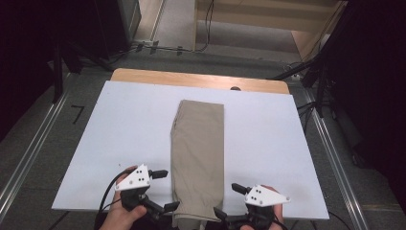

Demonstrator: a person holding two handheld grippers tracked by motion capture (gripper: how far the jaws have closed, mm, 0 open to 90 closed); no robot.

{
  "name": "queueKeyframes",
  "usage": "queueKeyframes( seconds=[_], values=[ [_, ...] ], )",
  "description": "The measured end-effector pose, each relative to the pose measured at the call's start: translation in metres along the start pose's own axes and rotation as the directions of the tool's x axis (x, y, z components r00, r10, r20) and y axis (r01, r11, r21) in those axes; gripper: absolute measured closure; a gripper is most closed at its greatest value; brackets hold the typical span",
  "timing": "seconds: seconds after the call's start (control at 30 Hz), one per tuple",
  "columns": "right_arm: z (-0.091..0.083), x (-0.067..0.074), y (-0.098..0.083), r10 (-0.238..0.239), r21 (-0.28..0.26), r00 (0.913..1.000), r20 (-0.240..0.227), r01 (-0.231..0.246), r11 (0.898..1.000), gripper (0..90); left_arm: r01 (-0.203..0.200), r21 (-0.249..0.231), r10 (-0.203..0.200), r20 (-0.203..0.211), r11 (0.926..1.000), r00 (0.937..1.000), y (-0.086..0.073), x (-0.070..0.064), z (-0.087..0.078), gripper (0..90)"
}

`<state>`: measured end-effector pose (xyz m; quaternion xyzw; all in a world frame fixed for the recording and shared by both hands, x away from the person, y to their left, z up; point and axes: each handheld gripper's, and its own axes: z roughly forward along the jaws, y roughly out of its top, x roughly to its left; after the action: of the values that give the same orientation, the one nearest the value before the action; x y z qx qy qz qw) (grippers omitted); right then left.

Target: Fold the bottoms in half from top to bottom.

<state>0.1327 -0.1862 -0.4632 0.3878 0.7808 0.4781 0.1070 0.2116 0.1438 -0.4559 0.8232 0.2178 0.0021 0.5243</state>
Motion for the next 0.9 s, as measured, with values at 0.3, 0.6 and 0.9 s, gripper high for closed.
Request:
queueKeyframes(
  seconds=[0.3,0.6,0.9],
  values=[
    [0.023,-0.051,0.046,-0.006,-0.027,1.0000,0.008,0.007,1.000,0.0,0.014,0.001,-0.013,-0.078,0.9999,0.9969,0.027,0.072,0.021,0.0],
    [0.063,-0.130,0.076,0.046,-0.001,0.9976,0.051,-0.046,0.999,0.0,0.051,0.001,-0.050,-0.117,0.9987,0.9918,0.053,0.135,0.049,0.0],
    [0.113,-0.192,0.098,0.123,0.045,0.9856,0.116,-0.129,0.991,2.8,0.147,0.029,-0.139,-0.193,0.9887,0.9713,0.075,0.189,0.086,5.5]
  ],
)
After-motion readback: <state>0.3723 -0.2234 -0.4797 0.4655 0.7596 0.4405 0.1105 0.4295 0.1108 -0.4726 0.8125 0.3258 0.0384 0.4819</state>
